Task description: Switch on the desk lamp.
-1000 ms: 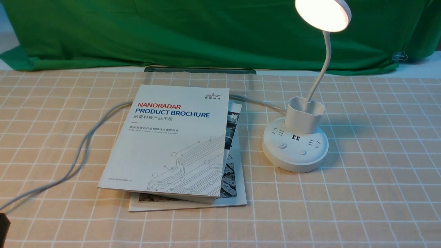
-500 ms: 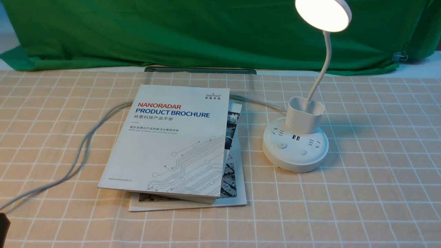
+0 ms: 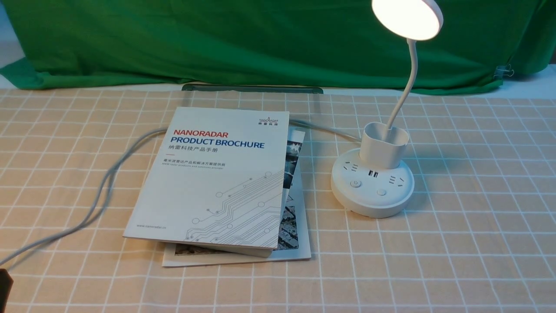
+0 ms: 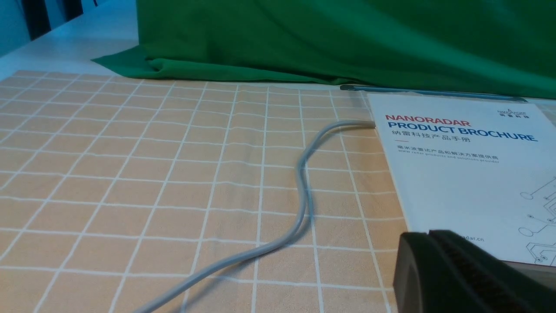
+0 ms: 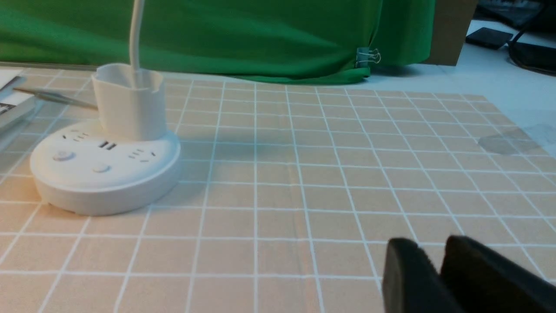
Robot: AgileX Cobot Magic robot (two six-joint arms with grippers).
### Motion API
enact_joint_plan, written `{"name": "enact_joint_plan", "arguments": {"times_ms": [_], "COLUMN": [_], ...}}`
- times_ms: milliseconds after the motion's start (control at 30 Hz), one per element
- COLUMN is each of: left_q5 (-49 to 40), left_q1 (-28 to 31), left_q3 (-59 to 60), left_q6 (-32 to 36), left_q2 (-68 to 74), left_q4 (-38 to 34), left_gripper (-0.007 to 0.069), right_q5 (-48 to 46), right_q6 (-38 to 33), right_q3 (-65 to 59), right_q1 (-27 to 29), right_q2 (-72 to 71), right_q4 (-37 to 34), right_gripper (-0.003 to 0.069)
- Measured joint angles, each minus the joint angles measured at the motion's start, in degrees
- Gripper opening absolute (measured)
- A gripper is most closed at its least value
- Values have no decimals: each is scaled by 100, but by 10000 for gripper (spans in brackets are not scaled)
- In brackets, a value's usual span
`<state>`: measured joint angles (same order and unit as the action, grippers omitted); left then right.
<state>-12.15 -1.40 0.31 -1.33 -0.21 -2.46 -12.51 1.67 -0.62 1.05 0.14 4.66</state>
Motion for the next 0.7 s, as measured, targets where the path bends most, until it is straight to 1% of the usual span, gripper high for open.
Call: {"name": "enact_joint_plan", "arguments": {"times_ms": [700], "left_q5": [0], "left_q1": [0], "left_q3": [0], "left_q6": [0], "left_q2": [0], "left_q4": [0], "left_gripper": [21], "right_q5": [0], "right_q6": [16], "right_q3": [0], "right_q1": [0], "right_q2": [0], "right_q4": [0], "right_gripper": [236]}}
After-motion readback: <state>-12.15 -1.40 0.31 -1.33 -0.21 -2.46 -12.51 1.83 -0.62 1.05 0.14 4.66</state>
